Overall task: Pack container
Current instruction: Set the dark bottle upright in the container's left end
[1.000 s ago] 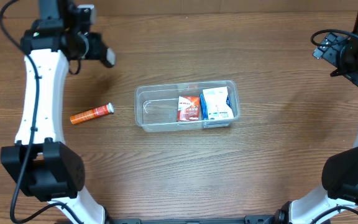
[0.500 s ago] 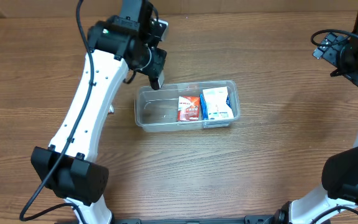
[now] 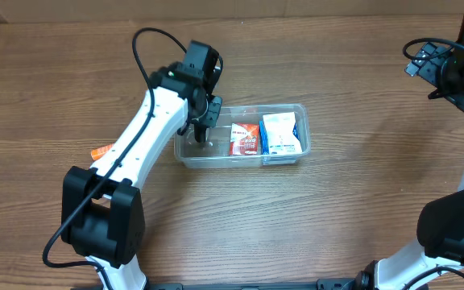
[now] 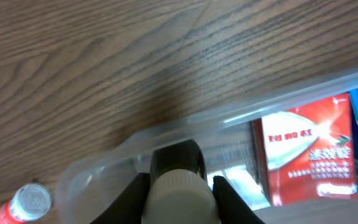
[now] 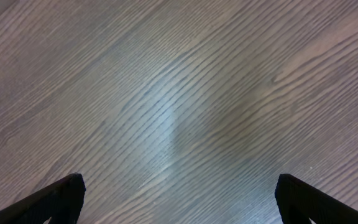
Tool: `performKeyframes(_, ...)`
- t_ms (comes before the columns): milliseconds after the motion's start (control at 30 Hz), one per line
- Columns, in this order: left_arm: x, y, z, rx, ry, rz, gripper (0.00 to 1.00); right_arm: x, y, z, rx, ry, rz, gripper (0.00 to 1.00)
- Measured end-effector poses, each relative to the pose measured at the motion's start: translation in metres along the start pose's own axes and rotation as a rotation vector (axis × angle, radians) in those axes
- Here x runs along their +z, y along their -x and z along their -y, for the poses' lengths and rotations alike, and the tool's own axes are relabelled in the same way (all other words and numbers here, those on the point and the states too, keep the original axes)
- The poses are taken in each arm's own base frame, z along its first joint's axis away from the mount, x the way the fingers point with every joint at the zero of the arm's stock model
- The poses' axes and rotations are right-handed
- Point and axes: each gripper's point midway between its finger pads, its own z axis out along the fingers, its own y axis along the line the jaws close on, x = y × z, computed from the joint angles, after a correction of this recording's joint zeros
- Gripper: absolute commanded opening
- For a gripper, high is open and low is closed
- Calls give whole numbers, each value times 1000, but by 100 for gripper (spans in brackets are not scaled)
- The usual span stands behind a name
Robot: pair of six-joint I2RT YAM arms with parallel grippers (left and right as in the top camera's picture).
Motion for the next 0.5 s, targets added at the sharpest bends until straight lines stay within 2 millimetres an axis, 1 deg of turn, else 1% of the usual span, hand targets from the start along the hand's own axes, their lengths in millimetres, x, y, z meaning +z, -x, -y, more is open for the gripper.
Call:
performKeyframes(100,12,-1,0,3,8,21,4,0,0,0,0,0,0,100)
performKeyframes(167,14,4,-1,0,14,52,4,0,0,0,0,0,0,100)
performKeyframes(233,15,4,-1,0,17,67,4,0,0,0,0,0,0,100)
performKeyframes(267,15,4,-1,-1,17,69,7,0,0,0,0,0,0,100)
performKeyframes(300,15,3,-1,-1,17,70,17,0,0,0,-1,0,0,100)
performKeyframes(367,15,3,-2,0,19,69,29,0,0,0,0,-1,0,100)
performKeyframes(400,15,3,-2,0,20,69,38,0,0,0,0,0,0,100)
performKeyframes(467,15,2,-2,0,20,69,48,0,0,0,0,0,0,100)
performKeyframes(500,16,1,-3,-3,24,64,57,0,0,0,0,0,0,100)
